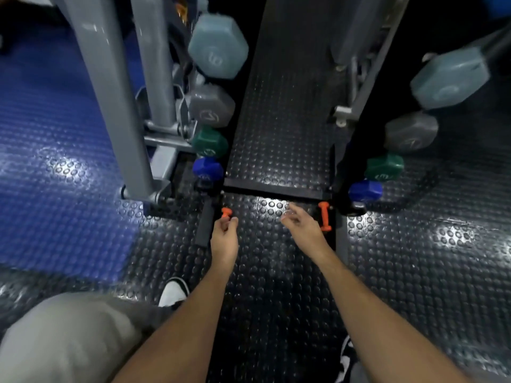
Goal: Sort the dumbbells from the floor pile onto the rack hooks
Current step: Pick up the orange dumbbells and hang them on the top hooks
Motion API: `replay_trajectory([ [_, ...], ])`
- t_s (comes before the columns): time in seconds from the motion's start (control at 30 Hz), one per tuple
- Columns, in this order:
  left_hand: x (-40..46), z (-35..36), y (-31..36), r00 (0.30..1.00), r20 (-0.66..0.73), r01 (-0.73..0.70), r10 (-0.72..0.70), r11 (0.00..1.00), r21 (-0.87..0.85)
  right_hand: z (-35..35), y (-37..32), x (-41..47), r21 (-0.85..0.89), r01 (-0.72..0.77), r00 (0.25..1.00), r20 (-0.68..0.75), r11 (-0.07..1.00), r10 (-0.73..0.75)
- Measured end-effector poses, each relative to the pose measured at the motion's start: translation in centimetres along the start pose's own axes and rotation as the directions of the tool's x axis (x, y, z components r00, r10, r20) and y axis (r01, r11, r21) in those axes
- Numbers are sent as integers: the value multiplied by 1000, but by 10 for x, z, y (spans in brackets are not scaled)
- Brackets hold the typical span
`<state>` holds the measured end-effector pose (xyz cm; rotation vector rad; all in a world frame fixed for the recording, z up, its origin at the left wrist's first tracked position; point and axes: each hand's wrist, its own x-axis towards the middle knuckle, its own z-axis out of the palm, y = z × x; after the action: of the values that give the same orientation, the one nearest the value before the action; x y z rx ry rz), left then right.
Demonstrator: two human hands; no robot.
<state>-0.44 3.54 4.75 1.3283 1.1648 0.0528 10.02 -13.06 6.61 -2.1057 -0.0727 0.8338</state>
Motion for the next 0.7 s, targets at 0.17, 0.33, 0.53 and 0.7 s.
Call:
replay_trajectory([
  [0.17,37,3,-54,988,-4,154,-155,985,-76,27,36,26,-94,-46,996,69,995,52],
  [0.33,73,4,-85,956,-18,281,-292,935,-216,56,72,55,-126,-64,992,100,990,77],
  [0.53,113,4,-104,890,-68,394,-452,835,-385,92,97,100,-190,-44,983,169,981,76],
  [0.7,141,12,-106,866,-51,409,-498,762,-502,126,84,147,-253,13,972,229,967,47],
])
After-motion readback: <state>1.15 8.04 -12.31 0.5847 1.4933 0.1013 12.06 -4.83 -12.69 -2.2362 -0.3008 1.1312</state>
